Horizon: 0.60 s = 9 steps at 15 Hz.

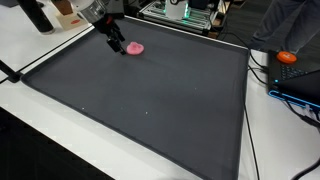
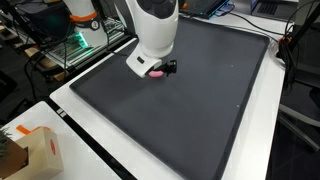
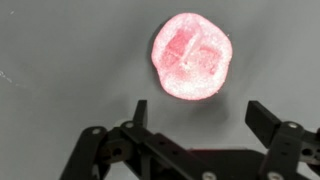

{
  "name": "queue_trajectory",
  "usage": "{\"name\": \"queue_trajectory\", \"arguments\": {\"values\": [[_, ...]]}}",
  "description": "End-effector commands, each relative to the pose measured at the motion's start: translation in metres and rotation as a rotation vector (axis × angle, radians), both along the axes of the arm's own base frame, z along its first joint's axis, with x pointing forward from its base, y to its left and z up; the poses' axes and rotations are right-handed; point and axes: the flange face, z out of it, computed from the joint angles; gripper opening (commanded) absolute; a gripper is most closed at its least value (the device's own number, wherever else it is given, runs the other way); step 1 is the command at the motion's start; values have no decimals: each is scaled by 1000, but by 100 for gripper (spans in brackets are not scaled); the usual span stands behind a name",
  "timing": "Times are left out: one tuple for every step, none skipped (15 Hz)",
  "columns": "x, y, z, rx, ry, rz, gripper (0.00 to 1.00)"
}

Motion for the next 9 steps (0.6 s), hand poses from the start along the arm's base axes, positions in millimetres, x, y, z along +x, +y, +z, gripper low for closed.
{"name": "queue_trajectory", "arguments": {"values": [[7,15,1,7,32,188,100],[9,20,2,6,38,234,100],[11,25,4,10,40,285,100],[13,29,5,13,39,329,100],[16,33,6,17,38,375,100],[18,39,7,23,37,423,100],[20,43,7,27,37,463,100],[22,48,6,34,41,508,100],[24,52,5,43,50,552,100]]}}
